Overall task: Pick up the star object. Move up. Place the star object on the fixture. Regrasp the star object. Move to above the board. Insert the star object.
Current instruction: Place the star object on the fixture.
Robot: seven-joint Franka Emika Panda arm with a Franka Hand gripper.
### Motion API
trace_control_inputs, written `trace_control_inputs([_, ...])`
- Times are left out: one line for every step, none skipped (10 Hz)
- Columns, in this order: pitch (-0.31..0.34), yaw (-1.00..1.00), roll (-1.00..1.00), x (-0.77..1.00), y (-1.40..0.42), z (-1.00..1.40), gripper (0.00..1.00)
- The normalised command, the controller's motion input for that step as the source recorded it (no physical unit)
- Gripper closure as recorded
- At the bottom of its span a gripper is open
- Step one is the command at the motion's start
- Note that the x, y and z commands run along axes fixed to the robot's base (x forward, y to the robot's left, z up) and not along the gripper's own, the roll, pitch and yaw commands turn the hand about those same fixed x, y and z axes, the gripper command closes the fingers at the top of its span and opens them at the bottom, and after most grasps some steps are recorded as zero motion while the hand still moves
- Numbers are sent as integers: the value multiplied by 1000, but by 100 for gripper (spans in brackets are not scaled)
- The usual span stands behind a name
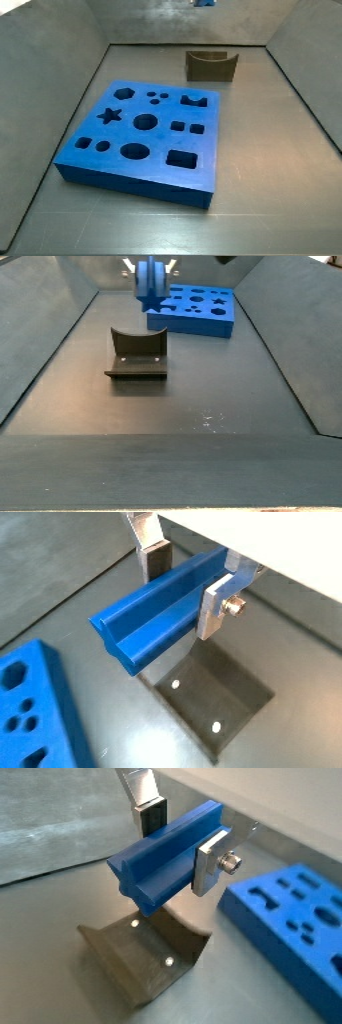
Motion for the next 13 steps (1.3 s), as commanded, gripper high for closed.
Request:
trace_control_inputs([195,-49,-919,416,51,11,100])
trace_control_inputs([175,-73,-748,342,49,1,100])
trace_control_inputs([153,-88,-577,269,51,-4,100])
trace_control_inputs([127,-101,-348,170,51,-7,100])
trace_control_inputs([107,-104,-228,94,38,-3,100])
trace_control_inputs([13,-245,-1000,111,74,-1000,100])
trace_control_inputs([-5,-245,-1000,116,82,-1000,100])
trace_control_inputs([9,-231,-1000,133,89,-1000,100])
trace_control_inputs([15,-224,-1000,146,93,-1000,100])
trace_control_inputs([-3,-222,-1000,155,102,-1000,100])
trace_control_inputs([-19,-209,-928,160,106,-1000,100])
trace_control_inputs([-34,-173,-758,167,111,-1000,100])
trace_control_inputs([-44,-128,-519,181,120,-1000,100])
